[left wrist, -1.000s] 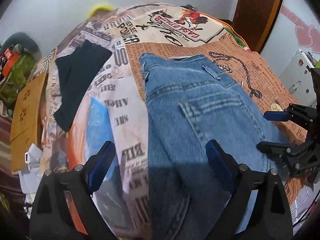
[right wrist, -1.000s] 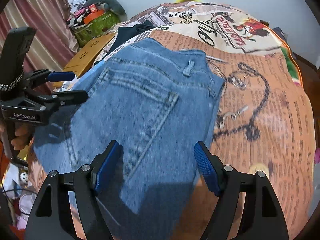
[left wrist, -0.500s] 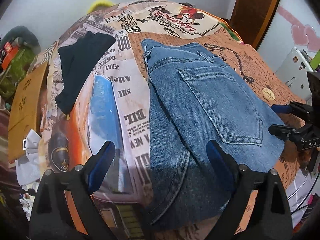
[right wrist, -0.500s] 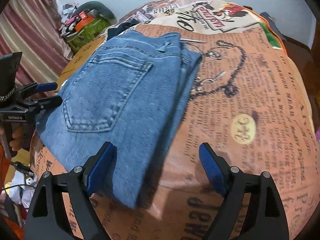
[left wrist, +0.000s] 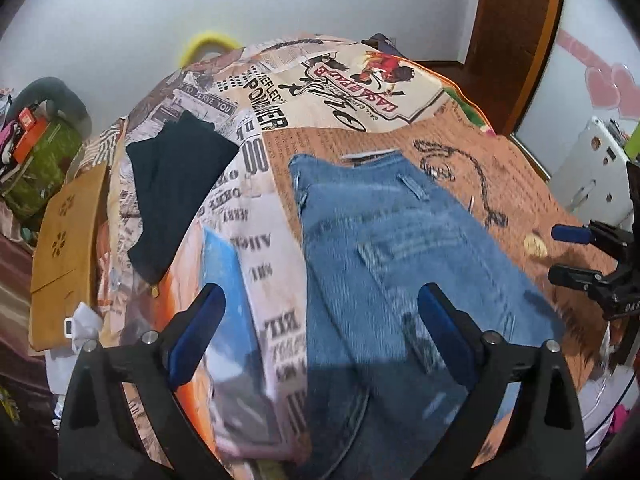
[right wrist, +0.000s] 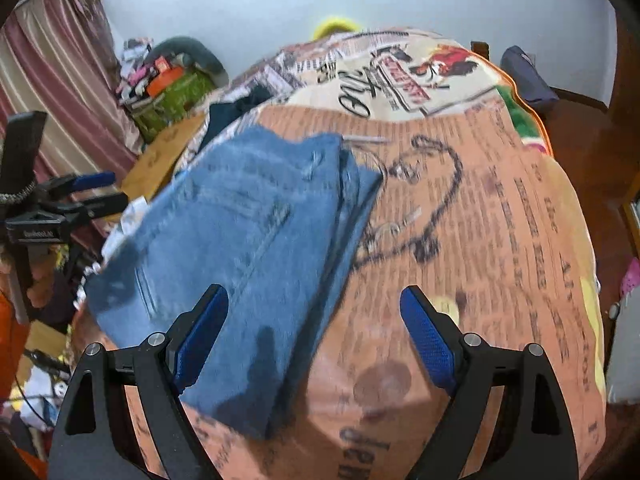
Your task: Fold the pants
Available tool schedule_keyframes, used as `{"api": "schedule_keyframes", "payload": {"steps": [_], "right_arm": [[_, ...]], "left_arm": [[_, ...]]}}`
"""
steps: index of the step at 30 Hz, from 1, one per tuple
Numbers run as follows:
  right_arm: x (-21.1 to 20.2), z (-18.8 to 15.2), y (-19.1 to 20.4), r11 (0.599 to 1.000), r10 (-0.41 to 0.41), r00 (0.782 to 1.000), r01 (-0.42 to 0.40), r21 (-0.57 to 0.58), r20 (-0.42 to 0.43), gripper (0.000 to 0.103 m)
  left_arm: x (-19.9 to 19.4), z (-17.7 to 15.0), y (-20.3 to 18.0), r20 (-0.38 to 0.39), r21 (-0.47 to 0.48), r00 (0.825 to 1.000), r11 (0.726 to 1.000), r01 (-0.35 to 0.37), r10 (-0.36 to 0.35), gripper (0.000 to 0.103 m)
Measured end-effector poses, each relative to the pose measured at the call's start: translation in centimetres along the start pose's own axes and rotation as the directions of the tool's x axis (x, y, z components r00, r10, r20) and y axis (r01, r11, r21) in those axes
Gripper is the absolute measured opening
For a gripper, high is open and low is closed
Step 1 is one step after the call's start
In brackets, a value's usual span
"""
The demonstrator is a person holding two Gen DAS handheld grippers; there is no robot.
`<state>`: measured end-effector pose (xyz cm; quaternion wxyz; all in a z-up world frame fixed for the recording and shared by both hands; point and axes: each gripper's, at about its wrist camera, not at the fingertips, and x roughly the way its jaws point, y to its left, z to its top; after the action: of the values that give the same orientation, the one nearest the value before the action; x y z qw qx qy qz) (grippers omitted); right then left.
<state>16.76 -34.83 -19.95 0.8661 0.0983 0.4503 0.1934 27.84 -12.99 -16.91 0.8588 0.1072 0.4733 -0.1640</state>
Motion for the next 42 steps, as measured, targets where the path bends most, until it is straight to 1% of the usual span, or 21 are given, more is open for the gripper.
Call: {"api": "schedule_keyframes", "payload": {"steps": [3,6,9,12,15,17,19,20,21,22,23,24,25,26,28,30,31,32,33,37,42], "right_arm": [[1.6,0.8,-0.3,0.999,0.027,1.000,-0.026,0.024,-0.015,0.086],[4.2,1.3,-1.0,0.995,0.066,0.996,-0.061,0.073,-0.068,0.086],[6.7,1.3,-2.1,0.983,0.119,0.984,-0.099,0.152,-0.129,0.086],[8.6,1.4,-2.7,0.971,0.170,0.972,-0.137,0.196,-0.162,0.086],[9.5,2.1,-2.8,0.965,0.207,0.964,-0.174,0.198,-0.165,0.086],[10.1,2.4,-3.0,0.957,0.232,0.957,-0.193,0.214,-0.172,0.088],[10.5,2.7,-2.9,0.955,0.244,0.953,-0.205,0.212,-0.178,0.087],[10.7,2.7,-2.8,0.954,0.253,0.951,-0.214,0.212,-0.179,0.086],[10.8,2.8,-2.8,0.951,0.261,0.948,-0.221,0.214,-0.181,0.085],[10.8,2.8,-2.7,0.948,0.274,0.945,-0.233,0.218,-0.180,0.084],[10.8,2.7,-2.7,0.944,0.286,0.941,-0.245,0.219,-0.180,0.079],[10.7,2.8,-2.6,0.943,0.296,0.938,-0.257,0.211,-0.182,0.071],[10.5,2.8,-2.5,0.942,0.303,0.936,-0.265,0.206,-0.179,0.067],[10.4,2.8,-2.4,0.943,0.300,0.937,-0.263,0.206,-0.179,0.062],[9.9,3.0,-2.1,0.949,0.284,0.945,-0.252,0.189,-0.163,0.050],[9.3,3.3,-1.6,0.956,0.266,0.953,-0.240,0.169,-0.148,0.034],[9.0,3.4,-1.4,0.961,0.252,0.958,-0.230,0.156,-0.139,0.031],[8.8,3.6,-1.3,0.963,0.244,0.961,-0.224,0.148,-0.131,0.027],[8.3,3.8,-1.1,0.966,0.234,0.965,-0.216,0.145,-0.117,0.021],[7.2,4.9,-0.3,0.968,0.228,0.970,-0.217,0.128,-0.081,0.019],[5.3,7.6,2.1,0.970,0.233,0.972,-0.233,0.070,0.004,0.018]], "left_arm": [[2.3,1.2,0.1,-0.056,-0.029,0.998,0.999,0.028,-0.029,0.098],[4.9,1.9,0.6,-0.127,-0.065,0.990,0.996,0.054,-0.062,0.098],[7.5,2.2,1.3,-0.201,-0.113,0.973,0.989,0.091,-0.113,0.098],[9.1,2.2,1.7,-0.238,-0.149,0.955,0.978,0.144,-0.176,0.098],[10.2,2.3,2.0,-0.255,-0.155,0.937,0.967,0.202,-0.236,0.099],[10.9,2.4,2.2,-0.265,-0.177,0.921,0.954,0.243,-0.284,0.099],[11.5,2.4,2.5,-0.269,-0.210,0.906,0.938,0.276,-0.327,0.099],[11.7,2.5,2.4,-0.264,-0.215,0.902,0.933,0.288,-0.340,0.099],[11.8,2.7,2.3,-0.260,-0.213,0.901,0.931,0.296,-0.346,0.096],[11.9,2.8,2.0,-0.250,-0.211,0.897,0.924,0.318,-0.365,0.088],[11.9,3.0,1.9,-0.246,-0.216,0.891,0.917,0.335,-0.383,0.084],[12.0,3.1,1.8,-0.243,-0.223,0.885,0.911,0.348,-0.397,0.078],[12.1,3.3,1.6,-0.244,-0.230,0.883,0.909,0.348,-0.400,0.075],[12.1,3.3,1.5,-0.242,-0.230,0.883,0.908,0.350,-0.402,0.072],[11.7,3.4,1.3,-0.232,-0.218,0.887,0.910,0.353,-0.399,0.062],[10.8,3.5,1.2,-0.208,-0.197,0.899,0.917,0.346,-0.384,0.054],[10.4,3.5,1.2,-0.195,-0.188,0.906,0.921,0.341,-0.375,0.048],[9.9,3.6,1.2,-0.179,-0.182,0.912,0.924,0.337,-0.368,0.046],[9.4,3.6,1.3,-0.166,-0.176,0.917,0.926,0.334,-0.362,0.042],[6.7,3.8,1.6,-0.096,-0.139,0.938,0.938,0.319,-0.333,0.034],[2.8,4.6,3.0,0.029,-0.114,0.956,0.949,0.294,-0.293,0.032]]}}
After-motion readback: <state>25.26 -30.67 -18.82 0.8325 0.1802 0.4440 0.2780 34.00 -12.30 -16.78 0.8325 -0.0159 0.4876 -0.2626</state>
